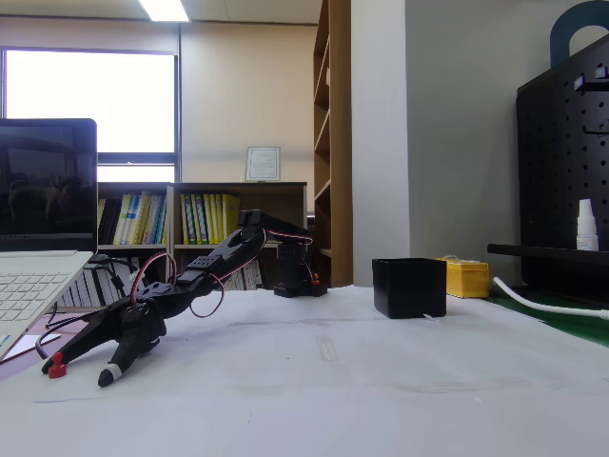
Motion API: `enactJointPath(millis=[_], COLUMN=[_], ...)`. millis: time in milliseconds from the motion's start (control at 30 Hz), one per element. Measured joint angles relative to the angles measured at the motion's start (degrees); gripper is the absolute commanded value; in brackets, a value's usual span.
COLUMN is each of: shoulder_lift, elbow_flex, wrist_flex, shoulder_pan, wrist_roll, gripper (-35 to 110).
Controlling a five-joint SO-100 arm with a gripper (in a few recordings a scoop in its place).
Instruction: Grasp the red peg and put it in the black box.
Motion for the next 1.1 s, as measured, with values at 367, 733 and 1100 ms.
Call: enactJointPath(millis=[367,733,1100], shoulder_lift=[0.3,0.3,0.4], elbow_flex=[-0.1,-0.1,-0.2], wrist_flex=[-0.8,-0.9,-1.2], shoulder_pan=[-0.6,-1.0,-2.6], wrist_roll=[0.3,-0.2,-1.0], gripper=[40,25,0])
